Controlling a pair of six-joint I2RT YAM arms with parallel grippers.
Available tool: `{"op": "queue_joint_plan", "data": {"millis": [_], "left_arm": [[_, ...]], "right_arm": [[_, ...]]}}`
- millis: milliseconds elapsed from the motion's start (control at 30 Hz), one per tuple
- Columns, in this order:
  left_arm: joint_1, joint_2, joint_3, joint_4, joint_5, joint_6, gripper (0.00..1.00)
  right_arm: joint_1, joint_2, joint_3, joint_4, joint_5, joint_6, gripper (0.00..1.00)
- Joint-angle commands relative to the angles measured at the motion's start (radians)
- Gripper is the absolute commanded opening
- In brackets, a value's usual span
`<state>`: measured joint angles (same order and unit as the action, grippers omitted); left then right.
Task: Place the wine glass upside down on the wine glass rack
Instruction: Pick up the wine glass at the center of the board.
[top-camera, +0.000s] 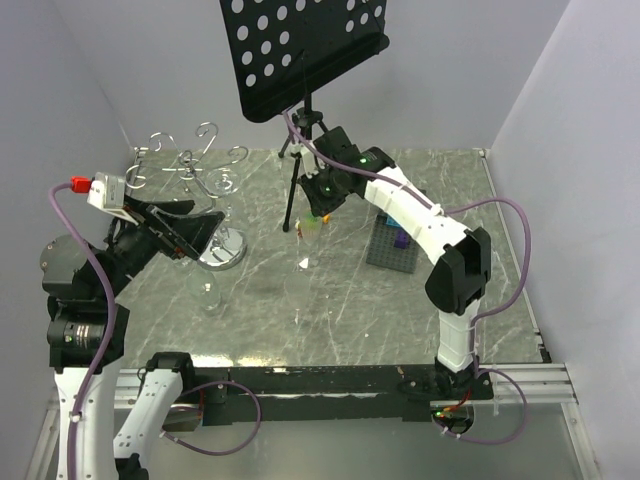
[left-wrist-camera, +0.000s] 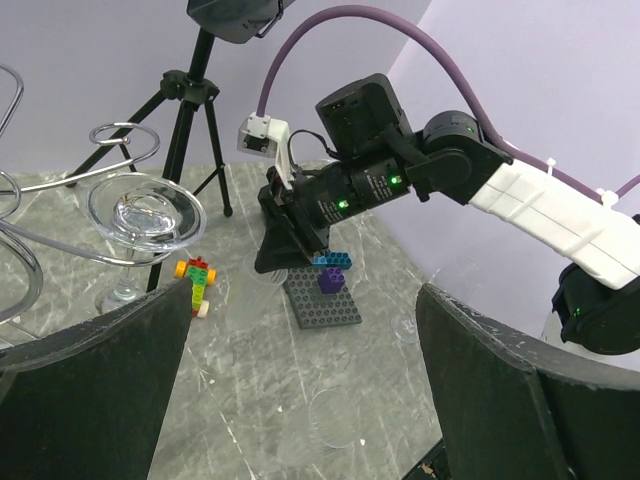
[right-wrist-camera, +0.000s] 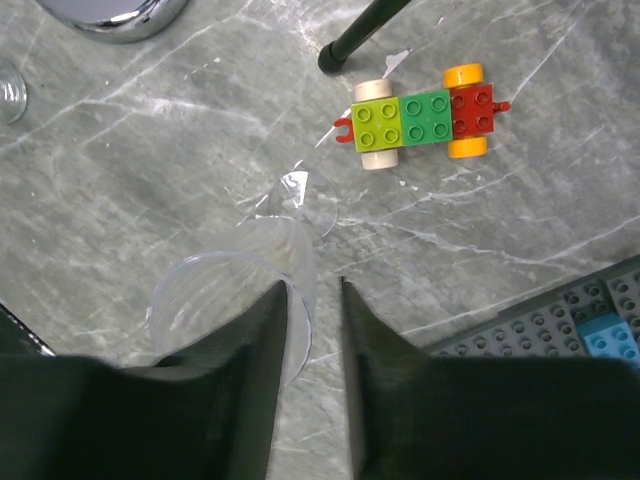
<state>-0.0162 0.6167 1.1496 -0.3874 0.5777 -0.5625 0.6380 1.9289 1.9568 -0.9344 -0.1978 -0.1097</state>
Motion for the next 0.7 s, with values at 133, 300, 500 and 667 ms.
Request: {"op": "queue_joint_plan", "data": {"millis": [133, 300, 500, 667], "left_arm": [[0.001, -0.005, 0.021, 0.015, 0.014, -0.020, 0.97], [-0.002, 0.014, 0.042, 0.024, 0.036, -0.034, 0.97], [-0.008, 0.070, 0.071, 0.083, 0.109, -0.106, 0.97], [-0.016, 0.147, 0.102, 0.125, 0.189, -0.174, 0.97]], "right_arm": [[0.023, -0.039, 0.008, -0.006, 0.054, -0.042, 0.03], [0.020, -0.143, -0.025, 0.009, 0.101, -0.087, 0.00], [-0.023, -0.315, -0.091, 0.005, 0.063, -0.131, 0.00], [-0.170, -0.476, -0.124, -0.020, -0.262, -0.148, 0.00]]}}
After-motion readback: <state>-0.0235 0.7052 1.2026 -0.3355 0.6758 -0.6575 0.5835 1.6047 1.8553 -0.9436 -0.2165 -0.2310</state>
